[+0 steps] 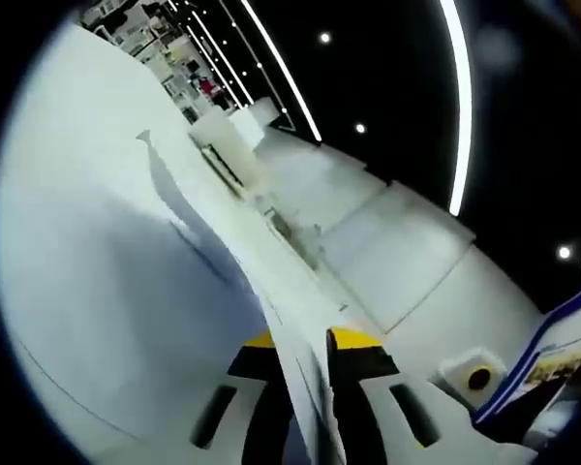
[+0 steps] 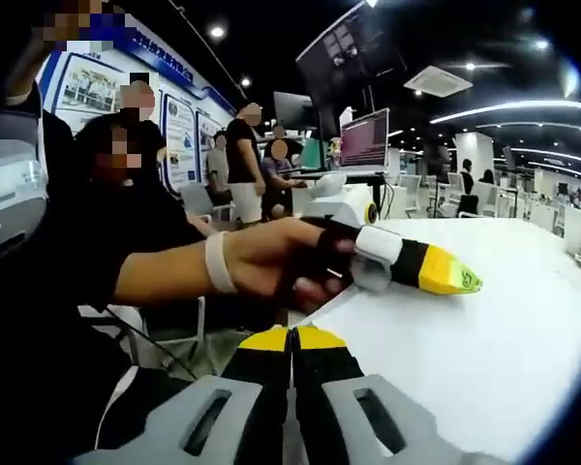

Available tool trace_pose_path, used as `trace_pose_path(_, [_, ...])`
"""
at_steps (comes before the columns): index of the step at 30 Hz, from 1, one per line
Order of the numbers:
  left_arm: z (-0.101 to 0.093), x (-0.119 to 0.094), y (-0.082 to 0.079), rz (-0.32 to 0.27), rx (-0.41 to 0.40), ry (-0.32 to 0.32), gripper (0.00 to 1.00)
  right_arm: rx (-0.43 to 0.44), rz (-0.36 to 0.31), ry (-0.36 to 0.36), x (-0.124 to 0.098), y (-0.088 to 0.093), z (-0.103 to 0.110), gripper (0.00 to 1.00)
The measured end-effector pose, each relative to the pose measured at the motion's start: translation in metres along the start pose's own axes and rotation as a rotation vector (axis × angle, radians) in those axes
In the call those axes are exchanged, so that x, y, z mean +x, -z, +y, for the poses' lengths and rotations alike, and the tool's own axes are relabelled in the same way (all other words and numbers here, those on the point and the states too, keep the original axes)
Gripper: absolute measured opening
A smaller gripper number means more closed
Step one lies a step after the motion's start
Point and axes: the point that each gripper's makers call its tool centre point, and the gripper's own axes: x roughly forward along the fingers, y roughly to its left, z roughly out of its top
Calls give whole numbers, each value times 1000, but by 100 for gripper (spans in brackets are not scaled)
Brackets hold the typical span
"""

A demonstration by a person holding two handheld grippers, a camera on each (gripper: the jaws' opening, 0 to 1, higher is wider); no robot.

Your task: Organize the stack of printing papers by aligning and flattening the scattered papers on the table

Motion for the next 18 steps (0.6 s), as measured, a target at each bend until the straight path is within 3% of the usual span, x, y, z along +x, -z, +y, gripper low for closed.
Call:
trace_pose_path(11, [0,-1,0,3,9,-2,7,59,-44,-2,-2,-2,-5,0])
trace_pose_path(15, [-1,-1,1,1,3,-2,7,89,-74,17,-2,-5,-12,19])
trace_pose_path(18, [0,-2,1,0,-2,-5,7,62,-84,37,-5,-6,-16,23])
